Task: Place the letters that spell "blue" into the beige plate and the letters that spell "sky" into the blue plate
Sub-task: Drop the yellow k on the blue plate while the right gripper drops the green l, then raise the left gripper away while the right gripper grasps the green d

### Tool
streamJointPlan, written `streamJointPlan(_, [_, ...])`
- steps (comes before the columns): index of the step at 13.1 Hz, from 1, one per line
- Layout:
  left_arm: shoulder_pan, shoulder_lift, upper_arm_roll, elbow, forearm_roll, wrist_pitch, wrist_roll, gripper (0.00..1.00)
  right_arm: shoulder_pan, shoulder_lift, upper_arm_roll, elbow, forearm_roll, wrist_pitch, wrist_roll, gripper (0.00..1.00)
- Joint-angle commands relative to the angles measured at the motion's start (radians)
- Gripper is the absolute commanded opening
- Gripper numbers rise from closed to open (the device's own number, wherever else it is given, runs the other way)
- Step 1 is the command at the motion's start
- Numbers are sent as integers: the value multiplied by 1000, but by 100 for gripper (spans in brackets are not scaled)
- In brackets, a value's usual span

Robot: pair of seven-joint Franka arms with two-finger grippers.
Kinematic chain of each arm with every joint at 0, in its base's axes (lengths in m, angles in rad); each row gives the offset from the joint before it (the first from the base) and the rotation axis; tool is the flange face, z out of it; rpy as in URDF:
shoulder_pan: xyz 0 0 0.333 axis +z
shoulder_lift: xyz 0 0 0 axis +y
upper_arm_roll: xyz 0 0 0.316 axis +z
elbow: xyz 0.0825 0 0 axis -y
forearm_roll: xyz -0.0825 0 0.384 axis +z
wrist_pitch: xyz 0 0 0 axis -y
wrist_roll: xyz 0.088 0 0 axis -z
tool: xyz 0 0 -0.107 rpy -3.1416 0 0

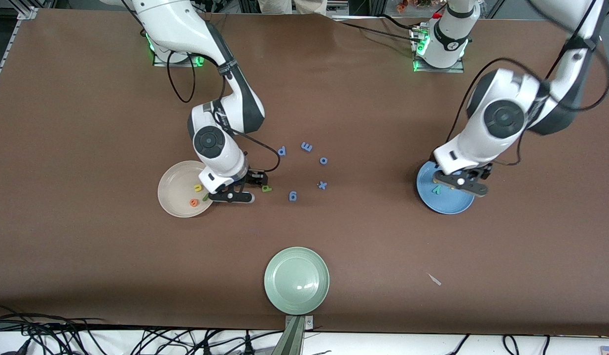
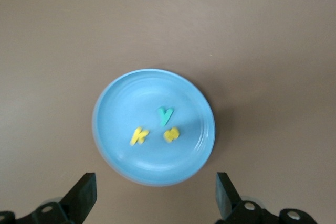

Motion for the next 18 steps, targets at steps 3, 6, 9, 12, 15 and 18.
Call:
streamJointPlan(3, [20, -17, 1, 389, -42, -284, 12, 100, 13, 66, 11, 47, 23, 49, 57, 85])
streamJointPlan(6, [23, -23, 3, 411, -46, -285, 9, 100, 38, 92, 11, 47, 27, 96, 58, 85])
streamJointPlan(9, [57, -28, 7, 403, -144, -282, 13, 100, 56, 116, 11, 56, 23, 133, 86, 84])
streamJointPlan(12, [39, -77, 52, 360, -183, -278, 9, 100, 56, 116, 11, 54, 18, 135, 84, 75])
streamJointPlan(15, [-226, -115, 320, 336, -198, -278, 9, 100, 56, 115, 9, 50, 16, 132, 60, 44])
streamJointPlan(18, [-361, -182, 493, 238, -265, -240, 6, 100, 50, 112, 6, 50, 16, 127, 21, 23])
